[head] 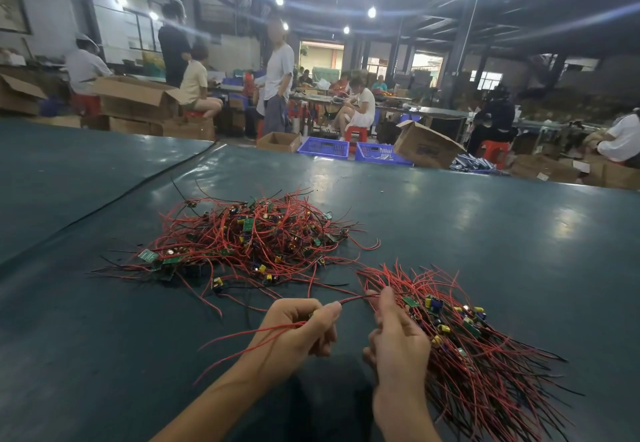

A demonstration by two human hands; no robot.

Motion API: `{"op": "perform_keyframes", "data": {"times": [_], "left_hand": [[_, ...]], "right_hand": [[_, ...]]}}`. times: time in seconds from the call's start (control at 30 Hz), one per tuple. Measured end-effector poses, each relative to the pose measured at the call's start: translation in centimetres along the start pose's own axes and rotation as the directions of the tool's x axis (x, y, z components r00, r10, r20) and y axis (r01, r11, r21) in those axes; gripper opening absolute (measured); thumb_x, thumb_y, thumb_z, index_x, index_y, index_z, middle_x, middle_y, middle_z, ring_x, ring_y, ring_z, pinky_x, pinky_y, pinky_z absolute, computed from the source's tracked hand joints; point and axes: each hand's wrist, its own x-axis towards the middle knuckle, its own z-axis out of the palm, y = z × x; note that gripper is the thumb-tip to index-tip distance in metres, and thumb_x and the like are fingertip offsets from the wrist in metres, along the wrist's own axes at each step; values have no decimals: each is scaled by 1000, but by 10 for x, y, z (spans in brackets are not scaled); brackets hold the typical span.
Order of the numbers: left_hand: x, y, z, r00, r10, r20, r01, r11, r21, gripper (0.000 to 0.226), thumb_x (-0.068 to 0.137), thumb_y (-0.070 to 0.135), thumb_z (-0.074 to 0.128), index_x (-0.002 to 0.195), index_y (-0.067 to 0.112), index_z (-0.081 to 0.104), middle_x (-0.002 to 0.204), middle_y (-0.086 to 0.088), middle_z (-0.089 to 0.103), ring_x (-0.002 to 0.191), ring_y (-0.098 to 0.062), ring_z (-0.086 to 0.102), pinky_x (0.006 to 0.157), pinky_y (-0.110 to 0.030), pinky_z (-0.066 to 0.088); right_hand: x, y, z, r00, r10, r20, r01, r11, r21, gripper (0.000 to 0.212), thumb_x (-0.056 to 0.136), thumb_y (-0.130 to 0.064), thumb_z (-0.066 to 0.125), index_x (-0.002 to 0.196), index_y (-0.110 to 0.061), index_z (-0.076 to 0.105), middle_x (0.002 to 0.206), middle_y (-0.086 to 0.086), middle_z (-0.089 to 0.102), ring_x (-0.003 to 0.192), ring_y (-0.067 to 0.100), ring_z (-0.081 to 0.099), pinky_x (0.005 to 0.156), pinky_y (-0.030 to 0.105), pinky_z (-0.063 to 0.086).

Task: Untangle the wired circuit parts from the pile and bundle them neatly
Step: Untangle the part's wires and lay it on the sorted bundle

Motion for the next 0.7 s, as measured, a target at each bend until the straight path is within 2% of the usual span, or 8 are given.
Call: {"op": "perform_keyframes", "data": {"times": [0.1, 0.17, 0.27, 0.33, 0.4, 0.5, 0.6, 0.7], "left_hand": [[-1, -4, 1, 998, -23, 59, 21, 999, 37, 34, 87, 40, 60, 60, 21, 68, 56, 5, 59, 53, -9, 55, 54, -18, 42], [-1, -5, 1, 996, -31, 81, 26, 997, 68, 34, 88, 43, 60, 61, 23, 69, 58, 5, 61, 55, -7, 56, 55, -17, 43], [0, -2, 0, 995, -40, 89, 31, 994, 106, 37, 81, 50, 60, 58, 22, 68, 56, 2, 62, 52, -10, 59, 55, -18, 45], [2, 1, -3, 993, -59, 103, 50, 994, 95, 37, 82, 45, 62, 56, 20, 66, 55, -2, 61, 50, -13, 58, 54, -20, 46], [3, 4, -7, 989, -71, 128, 59, 994, 94, 35, 85, 37, 61, 55, 19, 65, 56, -2, 60, 49, -14, 57, 53, -22, 47], [2, 7, -7, 986, -60, 158, 45, 994, 97, 36, 82, 42, 61, 55, 19, 64, 56, -1, 60, 49, -13, 56, 54, -22, 47], [1, 6, -7, 992, -54, 110, 48, 997, 58, 38, 79, 48, 61, 55, 19, 63, 53, -1, 58, 49, -13, 56, 54, -22, 45], [3, 7, -10, 990, -96, 102, 98, 995, -18, 41, 85, 48, 56, 56, 19, 63, 57, -4, 58, 52, -14, 56, 55, -24, 46]], "right_hand": [[-12, 6, 13, 987, 7, 158, 1, 999, -47, 31, 86, -32, 69, 62, -14, 77, 62, 3, 71, 54, 13, 66, 55, 23, 53], [-14, 6, 16, 984, 36, 173, -31, 999, -31, 30, 88, -21, 69, 59, -18, 78, 69, 6, 75, 61, 13, 71, 59, 25, 57], [-11, 3, 14, 993, 10, 115, -6, 999, -39, 27, 88, -17, 70, 62, -14, 78, 57, 1, 70, 56, 9, 65, 63, 30, 55], [-6, -1, 10, 999, -12, 39, 12, 1000, -21, 21, 87, -21, 71, 70, -12, 78, 42, -9, 50, 39, 1, 45, 47, 20, 41], [2, -7, 1, 998, 9, -64, -7, 1000, 28, 17, 87, -25, 71, 78, -12, 78, 39, -9, 33, 33, 2, 27, 35, 17, 31], [12, -11, -10, 988, -6, -154, 23, 994, 108, 16, 89, -26, 70, 82, -14, 76, 40, -9, 32, 34, 3, 23, 32, 15, 30], [8, -10, -8, 990, -60, -129, 78, 987, 140, 22, 89, -30, 68, 74, -18, 76, 45, -8, 38, 36, 2, 27, 32, 15, 28], [0, -7, -1, 999, -42, 14, 40, 992, 122, 32, 82, -44, 67, 66, -16, 67, 51, -7, 41, 39, 4, 31, 35, 16, 28]]}}
